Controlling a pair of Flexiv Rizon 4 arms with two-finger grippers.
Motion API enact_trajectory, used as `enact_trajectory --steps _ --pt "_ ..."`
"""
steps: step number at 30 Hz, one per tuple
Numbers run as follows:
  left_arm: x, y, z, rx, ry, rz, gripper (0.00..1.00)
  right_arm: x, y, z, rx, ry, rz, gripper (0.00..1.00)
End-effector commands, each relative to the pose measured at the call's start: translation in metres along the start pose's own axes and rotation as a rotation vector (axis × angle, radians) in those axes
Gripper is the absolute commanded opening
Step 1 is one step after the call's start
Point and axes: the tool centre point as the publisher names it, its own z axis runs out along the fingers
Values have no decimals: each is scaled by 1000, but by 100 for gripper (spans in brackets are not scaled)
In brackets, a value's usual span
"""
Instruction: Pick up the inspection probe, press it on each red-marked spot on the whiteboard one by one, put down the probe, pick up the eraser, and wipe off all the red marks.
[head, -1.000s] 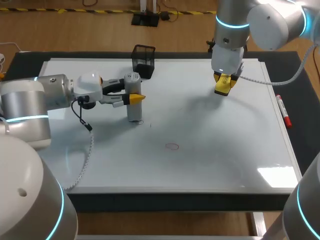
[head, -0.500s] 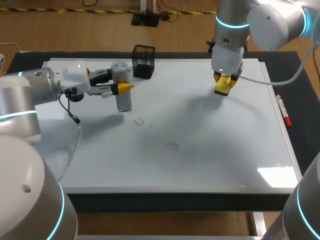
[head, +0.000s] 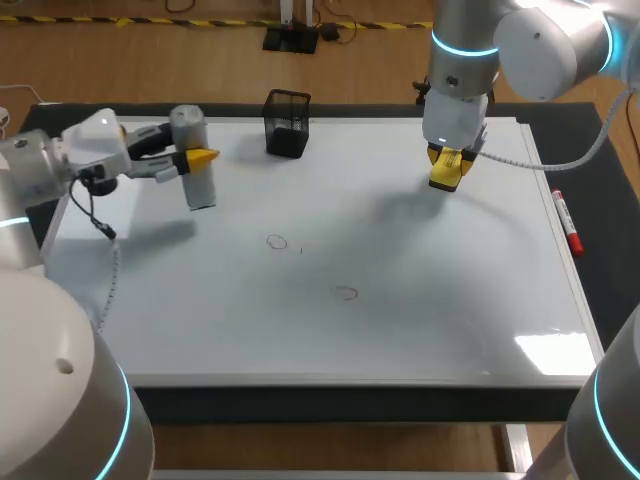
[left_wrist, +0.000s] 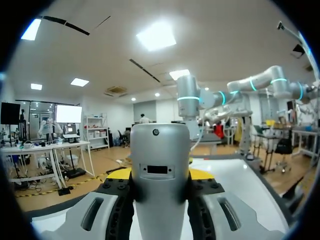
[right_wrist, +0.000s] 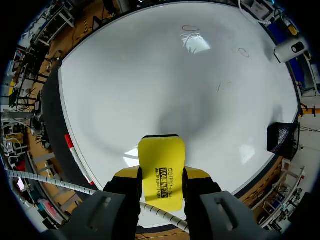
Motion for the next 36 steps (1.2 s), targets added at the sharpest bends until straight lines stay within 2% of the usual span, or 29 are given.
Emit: enact_trajectory --steps 1,8,14,36 --pt "-4 -7 -25 1 -37 1 0 0 -1 -1 2 3 -1 0" --pt "-20 -7 -54 13 -104 -10 0 0 -1 -1 2 3 -1 0" --pt "-21 -6 -64 13 -123 -12 0 0 -1 -1 2 3 -1 0" --pt "-21 -6 -65 11 -128 -12 0 -1 2 0 3 10 -3 0"
